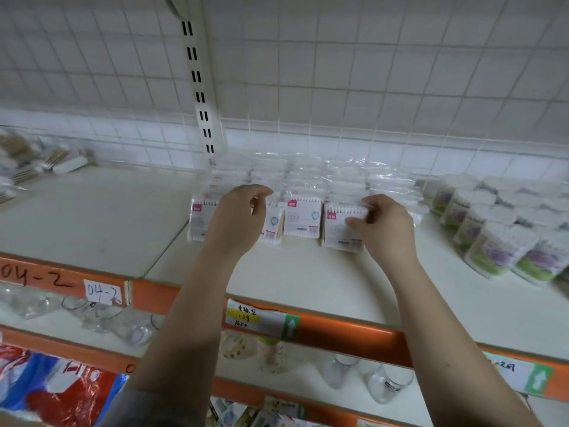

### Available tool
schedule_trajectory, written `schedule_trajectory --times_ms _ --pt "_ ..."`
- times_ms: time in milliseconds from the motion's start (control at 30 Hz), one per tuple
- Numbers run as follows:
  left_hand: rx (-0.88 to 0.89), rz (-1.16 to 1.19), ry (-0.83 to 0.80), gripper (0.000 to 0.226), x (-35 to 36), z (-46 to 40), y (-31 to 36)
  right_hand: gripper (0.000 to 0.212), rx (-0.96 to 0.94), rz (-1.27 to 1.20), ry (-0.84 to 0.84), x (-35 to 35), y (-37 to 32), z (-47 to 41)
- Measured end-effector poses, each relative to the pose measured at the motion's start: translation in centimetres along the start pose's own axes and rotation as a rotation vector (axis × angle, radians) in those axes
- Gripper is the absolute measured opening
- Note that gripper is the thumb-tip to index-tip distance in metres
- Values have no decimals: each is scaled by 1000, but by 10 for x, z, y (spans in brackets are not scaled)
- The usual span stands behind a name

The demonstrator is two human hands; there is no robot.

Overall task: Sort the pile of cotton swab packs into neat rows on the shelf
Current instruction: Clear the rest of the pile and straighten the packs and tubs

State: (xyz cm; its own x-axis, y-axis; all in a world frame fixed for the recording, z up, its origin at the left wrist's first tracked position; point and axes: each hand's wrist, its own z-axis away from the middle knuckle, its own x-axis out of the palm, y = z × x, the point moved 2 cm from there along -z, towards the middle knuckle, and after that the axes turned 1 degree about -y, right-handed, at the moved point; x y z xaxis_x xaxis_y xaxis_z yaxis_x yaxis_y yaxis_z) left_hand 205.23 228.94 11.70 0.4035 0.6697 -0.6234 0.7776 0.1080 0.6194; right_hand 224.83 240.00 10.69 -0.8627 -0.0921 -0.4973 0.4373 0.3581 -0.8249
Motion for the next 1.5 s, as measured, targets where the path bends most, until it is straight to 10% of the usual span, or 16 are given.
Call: schedule_trajectory --times_ms 667,1500 --pt "-55 -15 60 23 -83 7 -74 38 -100 111 143 54 -67 61" --pt "-342 -119 27 29 -363 112 -304 38 -222 211 -324 320 -246 221"
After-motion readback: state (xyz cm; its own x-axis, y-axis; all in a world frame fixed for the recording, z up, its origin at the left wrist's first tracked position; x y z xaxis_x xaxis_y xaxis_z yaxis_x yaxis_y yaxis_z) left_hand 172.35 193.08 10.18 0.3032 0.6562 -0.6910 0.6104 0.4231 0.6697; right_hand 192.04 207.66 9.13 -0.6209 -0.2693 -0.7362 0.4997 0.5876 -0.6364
